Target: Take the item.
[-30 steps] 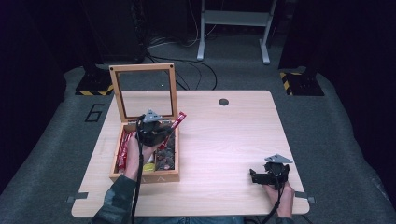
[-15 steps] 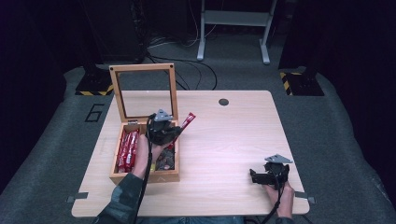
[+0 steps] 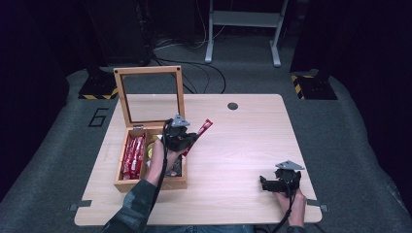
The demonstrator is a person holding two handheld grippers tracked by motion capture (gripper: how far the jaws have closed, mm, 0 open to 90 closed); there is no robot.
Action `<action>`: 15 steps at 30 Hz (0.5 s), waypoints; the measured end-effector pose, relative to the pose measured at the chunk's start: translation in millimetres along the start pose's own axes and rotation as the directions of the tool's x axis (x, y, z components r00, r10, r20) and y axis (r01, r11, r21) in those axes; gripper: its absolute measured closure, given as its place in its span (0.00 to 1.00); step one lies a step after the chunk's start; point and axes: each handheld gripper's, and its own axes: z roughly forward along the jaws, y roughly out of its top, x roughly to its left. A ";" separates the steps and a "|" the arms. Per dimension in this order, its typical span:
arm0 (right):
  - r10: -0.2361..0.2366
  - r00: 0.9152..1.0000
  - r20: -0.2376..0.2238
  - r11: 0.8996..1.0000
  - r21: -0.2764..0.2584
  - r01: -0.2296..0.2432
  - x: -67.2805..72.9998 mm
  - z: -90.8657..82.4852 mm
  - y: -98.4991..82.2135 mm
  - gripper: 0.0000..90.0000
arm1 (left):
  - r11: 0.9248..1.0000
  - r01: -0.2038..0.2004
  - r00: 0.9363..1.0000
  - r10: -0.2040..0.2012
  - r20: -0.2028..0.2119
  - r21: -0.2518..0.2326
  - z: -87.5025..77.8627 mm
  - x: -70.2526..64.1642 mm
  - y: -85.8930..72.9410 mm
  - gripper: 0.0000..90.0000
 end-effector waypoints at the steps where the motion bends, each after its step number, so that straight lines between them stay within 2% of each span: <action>1: 0.000 1.000 0.000 1.000 0.000 0.000 0.0 0.0 0.0 0.00 | 1.000 -0.002 1.000 0.002 0.002 0.000 1.4 -1.5 0.8 0.94; 15: -0.001 1.000 0.000 1.000 0.000 0.001 0.0 0.0 0.0 0.00 | 1.000 -0.018 0.999 0.017 0.044 0.023 23.5 -16.1 6.2 0.94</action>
